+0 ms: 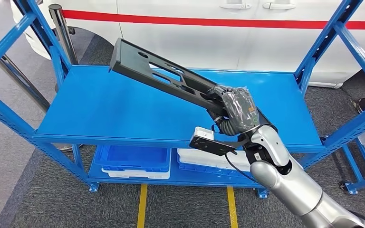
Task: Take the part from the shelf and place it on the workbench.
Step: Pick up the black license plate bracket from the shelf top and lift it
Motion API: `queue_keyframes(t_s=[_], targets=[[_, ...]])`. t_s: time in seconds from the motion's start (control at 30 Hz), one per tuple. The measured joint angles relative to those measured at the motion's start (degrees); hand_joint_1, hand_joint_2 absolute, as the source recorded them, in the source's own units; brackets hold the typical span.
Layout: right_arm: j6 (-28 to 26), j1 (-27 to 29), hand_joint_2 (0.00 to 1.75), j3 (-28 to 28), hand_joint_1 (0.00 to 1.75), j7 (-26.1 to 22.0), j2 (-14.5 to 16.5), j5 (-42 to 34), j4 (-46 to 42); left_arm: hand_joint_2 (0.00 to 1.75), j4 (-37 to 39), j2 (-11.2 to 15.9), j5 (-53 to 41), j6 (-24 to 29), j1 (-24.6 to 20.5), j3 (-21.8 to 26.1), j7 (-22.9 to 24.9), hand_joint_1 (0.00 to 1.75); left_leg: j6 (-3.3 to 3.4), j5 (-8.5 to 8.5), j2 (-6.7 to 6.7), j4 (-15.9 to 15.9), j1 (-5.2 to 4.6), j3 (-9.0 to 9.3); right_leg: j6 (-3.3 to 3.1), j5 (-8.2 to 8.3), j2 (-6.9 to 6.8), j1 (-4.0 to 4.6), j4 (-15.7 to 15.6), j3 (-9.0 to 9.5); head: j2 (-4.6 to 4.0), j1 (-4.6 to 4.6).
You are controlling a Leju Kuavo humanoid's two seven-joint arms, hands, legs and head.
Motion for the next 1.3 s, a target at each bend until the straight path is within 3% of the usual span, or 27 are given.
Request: queue_keyframes(t_s=[0.07, 0.1, 0.2, 0.23, 0.27, 0.3, 0.33, 0.4, 0.47, 0.53, 0.57, 0.63, 0.7, 0.73, 0.77, 0.8, 0.83, 0.87, 0.93, 0.97, 1.0, 1.03, 1.1, 1.17, 1.23, 1.27, 1.3], targets=[[0.08, 0.34, 1.75, -0.32, 1.75, 0.04, -0.56, 0.21, -0.93, 1.75, 0.00, 0.08, 0.03, -0.01, 0.00, -0.01, 0.00, 0.00, -0.63, -0.92, -0.07, 0.75, -0.12, -0.40, -0.62, 0.48, -0.27, -0.41, -0.59, -0.16, 0.00, -0.01], [0.08, 0.47, 1.75, -0.46, 1.75, 0.02, -0.75, 0.46, -1.24, 1.75, 0.00, 0.11, 0.10, -0.03, -0.04, -0.02, 0.00, 0.00, -0.97, -2.35, -0.09, 2.17, -0.13, -0.96, -1.01, 0.83, -0.43, -0.63, -0.85, -0.36, 0.00, -0.02], [0.03, 0.70, 1.75, -0.74, 1.75, -0.40, -1.15, 1.15, -1.74, 1.75, 0.00, 0.19, 0.67, -0.10, -0.38, -0.02, 0.11, 0.00, -1.95, -8.94, -0.08, 11.94, 0.15, -4.20, -1.55, 1.86, -0.68, -0.68, -0.91, -1.66, 0.00, -0.03], [0.12, 0.73, 1.75, -0.81, 1.75, -0.59, -1.22, 1.10, -1.79, 1.75, 0.00, 0.21, 0.97, -0.10, -0.51, -0.02, 0.24, 0.00, -2.16, -10.04, -0.08, 14.64, 0.22, -4.77, -1.50, 2.23, -0.68, -0.68, -0.83, -2.21, 0.00, -0.03], [0.28, 0.73, 1.75, -0.89, 1.75, -0.75, -1.28, 0.96, -1.79, 1.75, 0.00, 0.25, 1.27, -0.10, -0.58, -0.02, 0.41, 0.00, -2.28, -9.90, -0.09, 15.46, 0.27, -4.48, -1.40, 2.61, -0.59, -0.68, -0.72, -2.74, 0.00, -0.03], [0.47, 0.73, 1.75, -0.96, 1.75, -0.85, -1.34, 0.77, -1.79, 1.75, 0.00, 0.28, 1.51, -0.10, -0.57, -0.02, 0.60, 0.00, -2.30, -8.63, -0.12, 14.08, 0.35, -3.15, -1.24, 2.97, -0.36, -0.69, -0.57, -3.28, 0.00, -0.03], [0.63, 0.72, 1.75, -1.07, 1.75, -0.91, -1.44, 0.59, -1.80, 1.75, 0.00, 0.33, 1.71, -0.10, -0.47, -0.02, 0.80, 0.00, -2.23, -6.78, -0.37, 10.88, 0.46, -0.99, -1.03, 3.32, -0.05, -0.70, -0.39, -3.79, 0.00, -0.03], [0.71, 0.75, 1.75, -1.33, 1.75, -1.02, -1.75, 0.34, -1.92, 1.75, 0.00, 0.40, 1.93, -0.13, -0.14, -0.02, 1.02, 0.00, -1.87, -4.64, -2.17, 3.08, 0.69, 3.59, -0.45, 4.10, 0.61, -0.67, -0.04, -4.76, 0.00, -0.01], [0.65, 0.93, 1.75, -1.62, 1.75, -1.13, -2.14, 0.05, -2.26, 1.75, 0.01, 0.39, 2.00, -0.18, 0.03, -0.02, 1.05, 0.00, -1.50, -4.38, -3.51, -0.58, 0.64, 5.32, 0.18, 5.20, 1.18, -0.66, -0.06, -5.36, 0.00, 0.00], [0.63, 1.48, 1.75, -1.96, 1.75, -1.13, -2.71, -0.26, -2.75, 1.75, 0.01, 0.33, 2.02, -0.21, 0.01, -0.02, 1.10, 0.00, -1.02, -3.49, -2.77, -0.90, 0.61, 4.86, 0.81, 6.30, 1.84, -0.68, -0.47, -5.67, 0.00, -0.01], [0.61, 1.85, 1.75, -2.22, 1.75, -1.11, -3.10, -0.38, -2.97, 1.75, 0.03, 0.29, 2.01, -0.20, -0.02, -0.02, 1.14, 0.00, -0.64, -2.92, -2.19, -1.08, 0.71, 4.50, 1.13, 5.92, 1.85, -0.71, -0.30, -5.99, 0.00, 0.03], [0.56, 2.50, 1.75, -2.87, 1.75, -1.08, -3.80, -0.57, -3.29, 1.75, 0.05, 0.22, 1.96, -0.16, -0.07, -0.02, 1.10, 0.00, 0.31, -1.53, -0.86, -1.39, 1.01, 3.27, 1.83, 1.95, 1.06, -0.94, 2.91, -7.35, 0.00, 0.12], [0.54, 3.09, 1.75, -3.51, 1.75, -1.02, -4.20, -0.65, -3.58, 1.75, 0.07, 0.24, 1.81, -0.14, -0.15, -0.02, 0.98, 0.00, 0.82, -0.34, 0.42, -1.30, 0.90, 1.59, 2.64, -3.65, 0.24, -1.24, 10.03, -9.25, 0.00, 0.18], [0.57, 3.46, 1.75, -3.80, 1.75, -0.94, -4.36, -0.67, -3.75, 1.75, 0.07, 0.25, 1.72, -0.12, -0.21, -0.02, 0.93, 0.00, 0.83, 0.21, 1.05, -1.19, 0.87, 0.69, 2.99, -5.02, 0.10, -1.37, 13.46, -9.76, 0.00, 0.18], [0.62, 3.85, 1.75, -4.04, 1.75, -0.84, -4.49, -0.67, -3.90, 1.75, 0.07, 0.25, 1.61, -0.10, -0.27, -0.02, 0.90, 0.00, 0.80, 0.72, 1.66, -1.01, 0.85, -0.22, 3.25, -5.02, 0.01, -1.49, 15.61, -9.57, 0.00, 0.18], [0.74, 4.20, 1.75, -4.28, 1.75, -0.69, -4.64, -0.67, -4.04, 1.75, 0.07, 0.26, 1.51, -0.07, -0.34, -0.02, 0.88, 0.00, 0.72, 1.15, 2.25, -0.76, 0.85, -1.12, 3.42, -3.92, -0.13, -1.60, 15.94, -8.47, 0.00, 0.18], [0.95, 4.49, 1.75, -4.48, 1.75, -0.51, -4.78, -0.66, -4.23, 1.75, 0.07, 0.27, 1.43, -0.04, -0.40, -0.02, 0.86, 0.00, 0.62, 1.52, 2.81, -0.46, 0.85, -1.97, 3.50, -2.40, -0.45, -1.67, 14.24, -6.29, 0.00, 0.18], [1.19, 4.67, 1.75, -4.67, 1.75, -0.35, -4.89, -0.66, -4.47, 1.75, 0.07, 0.30, 1.34, -0.01, -0.47, -0.02, 0.81, 0.00, 0.45, 1.83, 3.34, -0.12, 0.82, -2.65, 3.42, -1.65, -1.29, -1.67, 10.70, -3.15, 0.00, 0.17], [1.83, 4.80, 1.75, -5.01, 1.75, -0.06, -5.01, -0.64, -5.18, 1.75, 0.07, 0.34, 1.16, 0.02, -0.51, -0.02, 0.72, 0.00, -0.08, 2.43, 4.26, 0.30, 0.60, -3.41, 2.72, -2.51, -3.23, -1.21, 2.62, 2.78, 0.00, 0.14], [2.14, 4.76, 1.75, -5.14, 1.75, 0.08, -5.02, -0.61, -5.49, 1.75, 0.08, 0.38, 1.09, 0.03, -0.49, -0.02, 0.70, 0.00, -0.38, 2.75, 4.70, 0.33, 0.49, -3.47, 2.18, -3.31, -3.79, -0.94, 0.02, 4.34, 0.00, 0.15], [2.52, 4.71, 1.75, -5.25, 1.75, 0.25, -5.02, -0.53, -5.74, 1.75, 0.10, 0.42, 1.03, 0.03, -0.46, -0.02, 0.76, 0.00, -0.69, 3.14, 5.16, 0.21, 0.42, -3.48, 1.60, -3.54, -3.70, -0.69, -1.08, 4.72, 0.00, 0.13], [2.85, 4.70, 1.75, -5.32, 1.75, 0.42, -5.02, -0.45, -5.88, 1.75, 0.12, 0.46, 0.99, 0.04, -0.43, -0.02, 0.85, 0.00, -1.01, 3.47, 5.49, 0.07, 0.40, -3.49, 0.94, -3.08, -3.27, -0.77, -1.24, 4.36, 0.00, 0.14], [3.30, 4.69, 1.75, -5.38, 1.75, 0.63, -5.01, -0.33, -5.94, 1.75, 0.15, 0.54, 0.96, -0.03, -0.46, -0.02, 0.99, 0.00, -1.81, 2.14, 4.18, 0.96, 0.40, -4.05, -0.08, -1.83, -2.57, -1.09, -1.70, 3.36, 0.00, 0.12], [3.36, 4.65, 1.75, -5.38, 1.75, 0.64, -4.95, -0.32, -5.94, 1.75, 0.15, 0.56, 0.96, -0.14, -0.63, -0.02, 1.08, 0.00, -2.40, -3.06, 1.61, 5.74, 0.42, -5.54, -0.84, -0.31, -1.87, -1.26, -1.91, 1.81, 0.00, 0.08], [3.44, 4.59, 1.75, -5.37, 1.75, 0.75, -4.88, -0.34, -5.94, 1.75, 0.15, 0.55, 0.93, -0.24, -0.88, -0.02, 1.27, 0.00, -2.48, -7.85, 0.57, 12.94, 0.42, -6.91, -1.10, 1.16, -0.84, -1.12, -1.73, -0.09, 0.00, 0.07], [3.58, 4.58, 1.75, -5.37, 1.75, 0.88, -4.84, -0.40, -5.95, 1.75, 0.15, 0.55, 0.91, -0.27, -0.97, -0.02, 1.39, 0.00, -2.46, -8.34, 0.48, 15.24, 0.43, -6.84, -1.07, 1.84, -0.22, -1.07, -1.58, -1.07, 0.00, 0.07], [3.74, 4.58, 1.75, -5.37, 1.75, 1.07, -4.82, -0.47, -5.95, 1.75, 0.15, 0.55, 0.90, -0.28, -1.02, -0.02, 1.49, 0.00, -2.41, -7.57, 0.40, 15.81, 0.46, -5.95, -0.99, 2.51, 0.45, -1.06, -1.39, -2.08, 0.00, 0.07]])
